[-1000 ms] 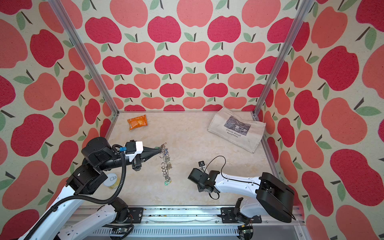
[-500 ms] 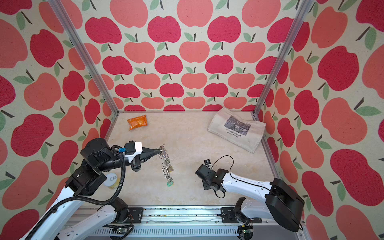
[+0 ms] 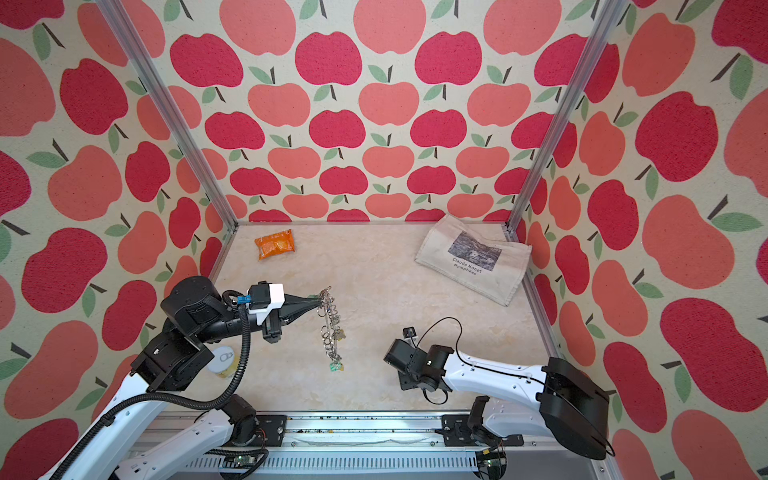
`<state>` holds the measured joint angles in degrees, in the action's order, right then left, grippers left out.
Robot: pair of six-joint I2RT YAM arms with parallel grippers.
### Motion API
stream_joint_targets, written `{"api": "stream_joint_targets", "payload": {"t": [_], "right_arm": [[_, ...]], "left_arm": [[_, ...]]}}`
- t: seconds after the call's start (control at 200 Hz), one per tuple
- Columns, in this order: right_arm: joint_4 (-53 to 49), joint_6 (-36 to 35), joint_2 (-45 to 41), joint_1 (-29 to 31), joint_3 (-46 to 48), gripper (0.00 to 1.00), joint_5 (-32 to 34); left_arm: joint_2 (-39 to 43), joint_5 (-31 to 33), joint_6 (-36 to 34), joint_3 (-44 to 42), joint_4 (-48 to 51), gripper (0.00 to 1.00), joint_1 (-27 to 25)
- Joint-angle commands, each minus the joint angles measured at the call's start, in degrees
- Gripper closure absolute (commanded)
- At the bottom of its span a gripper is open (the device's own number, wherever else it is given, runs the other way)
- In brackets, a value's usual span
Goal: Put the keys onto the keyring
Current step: 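Center the open right gripper on the key's ring and close on it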
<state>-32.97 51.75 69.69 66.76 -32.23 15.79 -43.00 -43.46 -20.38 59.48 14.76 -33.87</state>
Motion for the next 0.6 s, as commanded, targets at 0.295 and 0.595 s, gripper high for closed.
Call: {"api": "stream_joint_targets", "payload": {"t": [0.295, 0.595], "right_arm": [[1.02, 3.09, -0.55, -4.57, 4.75, 0.47, 0.83], [-7.27, -0.17, -7.56, -8.45, 2.75, 0.47, 1.41]], "left_arm": [[1.69, -0.31, -0.27, 0.02, -1.05, 1.00, 0.28], [2.13, 0.18, -0.76, 0.24, -0.52, 1.00, 0.35]]}}
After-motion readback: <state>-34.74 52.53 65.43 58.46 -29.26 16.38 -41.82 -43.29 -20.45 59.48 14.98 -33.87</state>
